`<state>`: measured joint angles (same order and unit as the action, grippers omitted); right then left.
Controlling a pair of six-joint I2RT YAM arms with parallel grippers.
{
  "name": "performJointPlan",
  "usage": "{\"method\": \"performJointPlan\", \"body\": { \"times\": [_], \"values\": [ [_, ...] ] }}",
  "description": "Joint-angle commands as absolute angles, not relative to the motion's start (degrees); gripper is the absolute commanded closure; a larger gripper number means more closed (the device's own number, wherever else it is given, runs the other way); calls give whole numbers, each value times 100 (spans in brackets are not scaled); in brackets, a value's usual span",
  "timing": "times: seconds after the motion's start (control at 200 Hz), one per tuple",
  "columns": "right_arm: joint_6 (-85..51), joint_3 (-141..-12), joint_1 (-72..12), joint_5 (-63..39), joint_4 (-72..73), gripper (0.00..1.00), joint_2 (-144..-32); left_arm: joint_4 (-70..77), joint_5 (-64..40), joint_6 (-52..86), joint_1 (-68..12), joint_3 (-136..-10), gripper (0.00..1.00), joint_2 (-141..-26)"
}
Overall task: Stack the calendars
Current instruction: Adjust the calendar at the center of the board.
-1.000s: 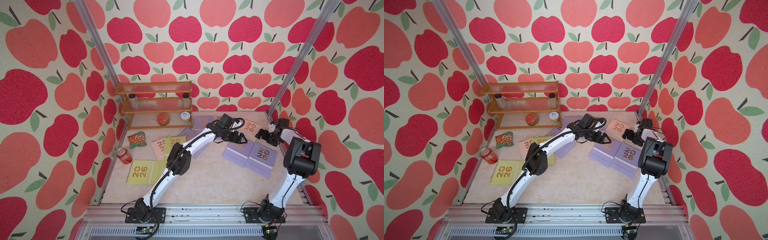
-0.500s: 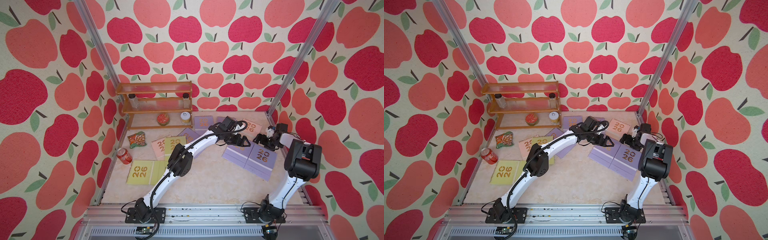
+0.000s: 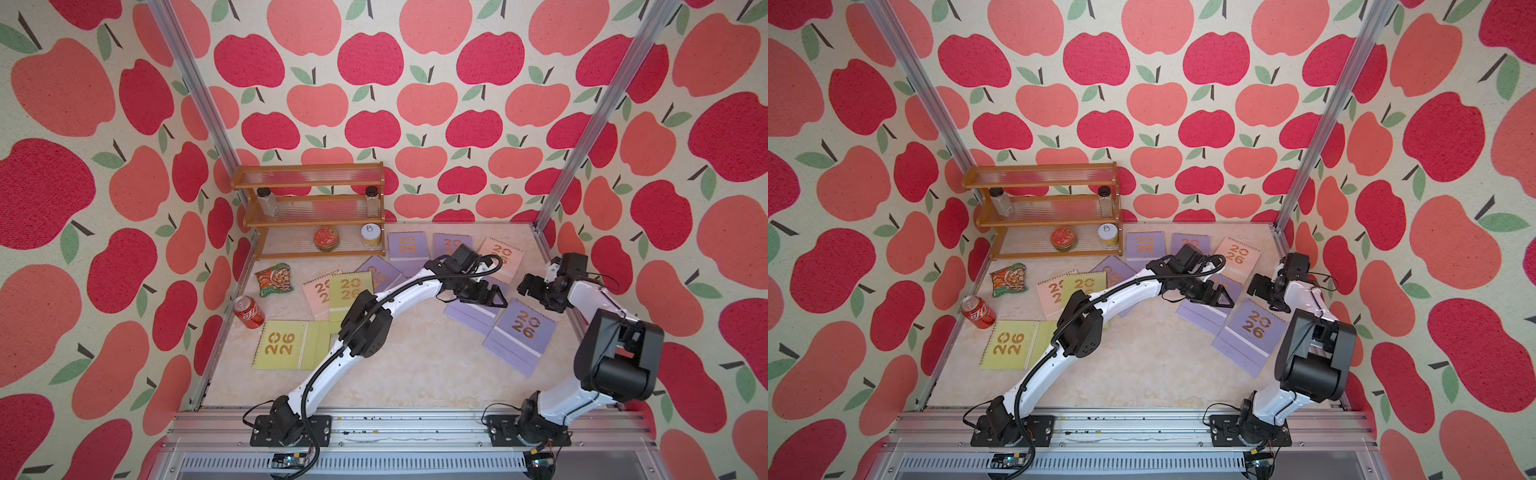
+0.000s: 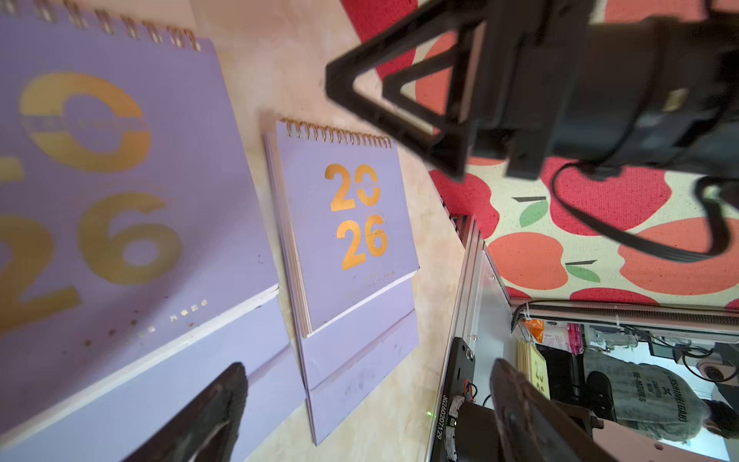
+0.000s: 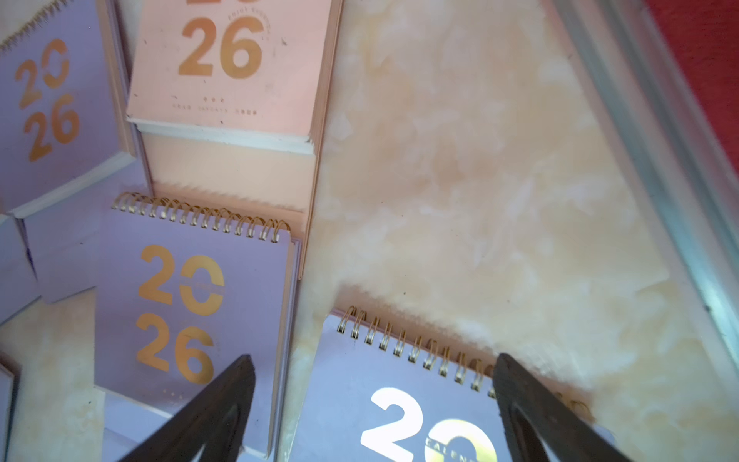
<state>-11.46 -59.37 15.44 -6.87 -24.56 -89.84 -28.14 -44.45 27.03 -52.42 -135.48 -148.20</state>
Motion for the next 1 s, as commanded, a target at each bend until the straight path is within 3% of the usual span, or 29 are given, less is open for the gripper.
{"method": "performJointPlan", "body": {
  "times": [0.0,0.175,0.47,0.995],
  "values": [
    [-1534,-6193,1604,-44,-3072,5,-8494,-3184,-4627,2462,-5317,-13425,7,-14906],
    [-1976,-5974,1718,106,-3691,5,-8310,-3231,-4797,2499,-5434,-13710,7,-15008],
    [-2206,-4842,2427,-483,-3251,5,-8019,-3091,-4430,2626,-5541,-14277,8,-15421],
    [-2320,-4259,2548,-837,-2753,7,-8210,-2169,-4515,3305,-5596,-14707,8,-16030]
  ]
}}
